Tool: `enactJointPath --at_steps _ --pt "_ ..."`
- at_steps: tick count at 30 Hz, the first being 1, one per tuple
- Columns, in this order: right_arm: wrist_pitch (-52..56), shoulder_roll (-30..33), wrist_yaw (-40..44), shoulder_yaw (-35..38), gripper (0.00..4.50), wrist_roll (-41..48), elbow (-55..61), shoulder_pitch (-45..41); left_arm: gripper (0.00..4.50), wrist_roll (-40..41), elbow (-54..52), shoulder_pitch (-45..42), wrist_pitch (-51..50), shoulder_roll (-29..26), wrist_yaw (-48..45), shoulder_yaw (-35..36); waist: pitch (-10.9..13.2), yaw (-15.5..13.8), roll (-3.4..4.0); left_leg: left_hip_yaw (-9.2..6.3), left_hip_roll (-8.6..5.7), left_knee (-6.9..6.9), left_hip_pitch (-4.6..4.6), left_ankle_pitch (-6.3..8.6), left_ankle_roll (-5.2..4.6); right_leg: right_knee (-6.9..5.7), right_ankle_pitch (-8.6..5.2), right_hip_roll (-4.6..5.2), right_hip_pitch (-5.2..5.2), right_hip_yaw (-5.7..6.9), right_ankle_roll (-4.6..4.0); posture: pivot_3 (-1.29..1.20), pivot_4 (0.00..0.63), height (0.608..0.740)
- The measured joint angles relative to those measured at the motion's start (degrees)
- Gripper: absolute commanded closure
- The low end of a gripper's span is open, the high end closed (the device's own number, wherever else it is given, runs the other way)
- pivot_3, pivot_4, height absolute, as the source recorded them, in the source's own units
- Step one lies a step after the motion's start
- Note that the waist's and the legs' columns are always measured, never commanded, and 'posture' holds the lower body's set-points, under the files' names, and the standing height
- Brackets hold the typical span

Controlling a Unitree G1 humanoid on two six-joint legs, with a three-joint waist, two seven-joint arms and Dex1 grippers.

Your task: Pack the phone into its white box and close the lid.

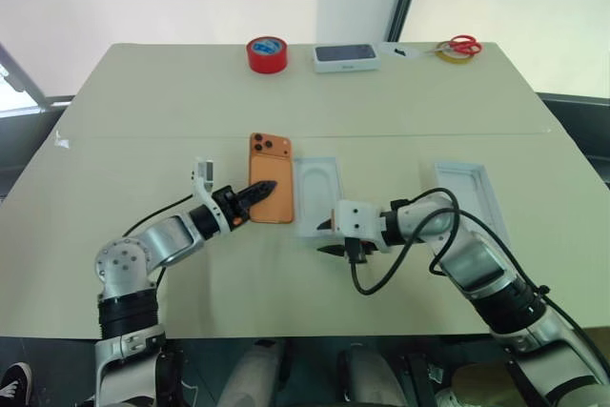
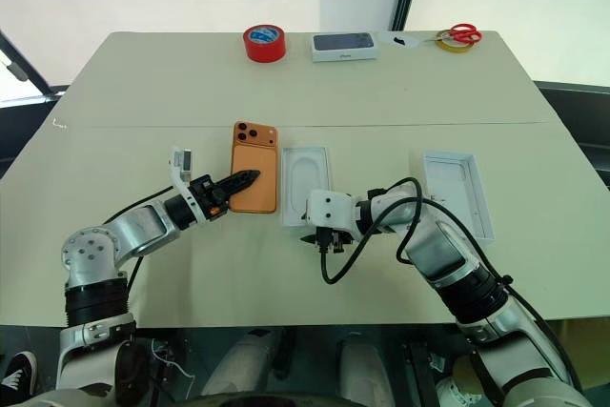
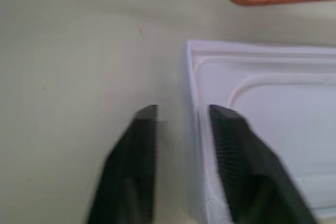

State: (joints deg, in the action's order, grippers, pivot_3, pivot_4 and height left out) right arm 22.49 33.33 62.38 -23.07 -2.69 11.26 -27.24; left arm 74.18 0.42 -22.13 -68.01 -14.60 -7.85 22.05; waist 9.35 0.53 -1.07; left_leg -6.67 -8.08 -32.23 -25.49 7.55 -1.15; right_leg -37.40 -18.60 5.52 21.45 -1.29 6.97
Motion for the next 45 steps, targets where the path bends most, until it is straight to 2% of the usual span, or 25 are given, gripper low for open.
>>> enactJointPath --at_steps 2,3,6,11,19,29,31,32,37,41,45 --pt "-0.43 -0.63 -0.15 1.74 0.34 2.06 0.24 -0.10 4.50 -1.03 0.09 -0.01 0.36 0.13 -0.28 -0.75 0.00 0.00 0.00 0.00 0.00 0.00 0.00 0.00 0.00 0.01 0.00 0.00 -0.01 0.00 0.00 0.00 0.150 0.740" --pt "-0.60 -0.66 -0.08 2.73 0.07 3.44 0.46 -0.29 4.50 -1.21 0.33 -0.03 0.77 0.39 -0.34 -0.99 0.00 0.00 0.00 0.01 0.00 0.00 0.00 0.00 0.00 0.01 0.00 0.01 -0.01 0.00 0.00 0.00 0.150 0.740" --pt "-1.13 0.43 0.84 7.84 0.07 7.75 0.54 -1.55 4.50 -1.05 1.27 0.07 2.30 3.68 1.23 -0.69 0.01 -0.24 -0.02 0.00 -0.01 -0.04 -0.03 0.01 -0.03 0.05 0.01 0.02 -0.04 0.03 0.01 0.00 0.150 0.740" --pt "-6.89 6.35 1.58 12.99 0.07 8.15 -7.67 -2.62 4.50 -1.06 0.80 2.76 2.36 6.67 3.23 -1.60 0.03 -0.61 -0.05 0.01 -0.03 -0.07 -0.05 0.05 -0.09 0.14 0.01 0.02 -0.07 0.03 0.02 0.00 0.150 0.740" --pt "-14.94 7.09 3.11 14.78 0.07 8.89 -16.72 -1.95 4.50 -2.77 1.39 0.11 4.96 9.94 4.32 -3.87 0.04 -0.97 -0.05 0.05 -0.03 -0.17 -0.07 0.05 -0.11 0.12 0.01 0.02 -0.09 0.02 0.03 0.00 0.150 0.740" --pt "-17.92 7.75 3.17 14.79 0.07 8.94 -18.91 -1.66 4.50 -6.07 3.97 -0.53 6.20 12.90 3.36 -6.99 0.05 -1.19 -0.05 0.03 -0.02 -0.50 -0.15 0.11 -0.18 0.06 0.01 0.00 -0.13 0.06 0.02 0.00 0.150 0.740" --pt "-17.91 7.77 2.99 14.79 0.00 8.93 -18.89 -1.31 3.51 -6.33 4.02 -0.74 6.41 12.90 2.97 -7.28 0.05 -1.20 -0.04 0.02 -0.02 -0.67 -0.25 0.16 -0.26 0.05 0.01 -0.01 -0.14 0.07 0.01 0.00 0.150 0.740" --pt "-17.90 7.77 2.88 14.79 0.00 8.93 -18.89 -1.03 3.22 -6.38 4.02 -0.82 6.41 12.96 2.75 -7.39 0.05 -1.20 -0.04 0.03 -0.03 -0.71 -0.27 0.18 -0.28 0.05 0.01 0.00 -0.14 0.07 0.01 0.00 0.150 0.740" --pt "-17.88 7.81 2.43 14.79 0.00 8.59 -18.87 -0.73 0.73 -5.99 4.06 -2.63 5.97 13.11 1.69 -7.58 0.05 -1.28 -0.03 0.02 -0.06 -0.82 -0.27 0.19 -0.30 0.05 0.01 0.01 -0.21 0.07 0.02 0.00 0.150 0.740" --pt "-17.82 7.81 2.09 14.79 0.00 8.59 -18.85 -0.74 0.73 -5.35 3.22 -2.84 4.50 11.45 2.32 -7.31 0.04 -1.22 -0.02 0.02 -0.06 -0.83 -0.27 0.19 -0.30 0.05 0.02 0.00 -0.21 0.07 0.03 0.00 0.150 0.740" --pt "-17.81 7.83 1.88 14.79 0.00 8.56 -18.84 -0.74 0.73 -5.28 -0.88 -0.94 3.11 7.18 2.01 -7.38 0.05 -0.90 0.00 0.03 -0.05 -0.76 -0.27 0.19 -0.30 0.05 0.03 -0.01 -0.15 0.04 0.07 0.00 0.150 0.740"
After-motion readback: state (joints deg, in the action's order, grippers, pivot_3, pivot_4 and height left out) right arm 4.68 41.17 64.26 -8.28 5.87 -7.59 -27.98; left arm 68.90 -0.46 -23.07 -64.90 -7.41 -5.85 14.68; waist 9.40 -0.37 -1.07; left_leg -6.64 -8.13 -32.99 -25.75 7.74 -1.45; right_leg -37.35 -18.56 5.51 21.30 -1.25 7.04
